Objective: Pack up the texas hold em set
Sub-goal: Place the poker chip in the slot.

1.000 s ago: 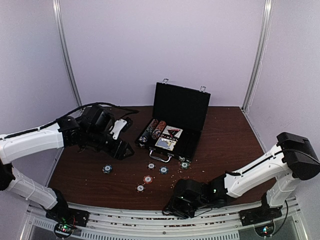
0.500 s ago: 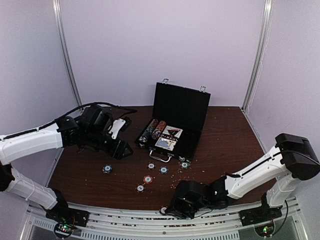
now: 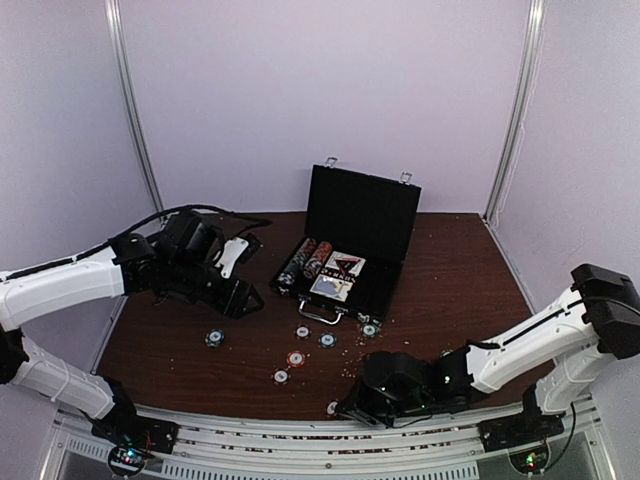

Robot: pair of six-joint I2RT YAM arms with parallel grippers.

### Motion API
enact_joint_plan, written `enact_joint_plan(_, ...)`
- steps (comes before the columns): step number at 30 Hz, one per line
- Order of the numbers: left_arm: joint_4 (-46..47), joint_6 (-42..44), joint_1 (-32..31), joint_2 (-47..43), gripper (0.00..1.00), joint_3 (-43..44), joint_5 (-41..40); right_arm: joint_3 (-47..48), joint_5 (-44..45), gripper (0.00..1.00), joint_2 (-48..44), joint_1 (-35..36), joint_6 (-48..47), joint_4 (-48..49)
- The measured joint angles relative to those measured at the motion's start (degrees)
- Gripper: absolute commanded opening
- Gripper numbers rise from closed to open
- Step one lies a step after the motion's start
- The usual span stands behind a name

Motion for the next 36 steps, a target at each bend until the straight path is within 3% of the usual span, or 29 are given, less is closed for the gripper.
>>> enact_joint_plan(6,0.0,0.0,1.1,-1.1,0.58,0.0,-0.2,8.1,3.2,0.0,-3.5,-3.9,-9.1,-10.8)
enact_joint_plan(13,-0.1,-2.5,3.8,-2.5,0.58,-0.4,-1.3,31.0,3.9,0.0,-1.7,-15.9,-29.4,-25.8)
enact_joint_plan(22,0.0,-7.8,4.6,-1.6,0.59,-0.4,-3.7,56.7,1.2,0.0,17.3,-31.9,-59.4,-41.6)
enact_joint_plan(30,0.0,-11.8,4.7,1.6,0.59,0.1,-5.6,75.8,-5.4,0.0,34.0,-37.1,-79.8,-51.1)
enact_joint_plan(36,0.7,-14.7,4.7,2.6,0.59,0.9,-7.5,86.1,-9.4,0.0,41.2,-38.0,-90.1,-54.9)
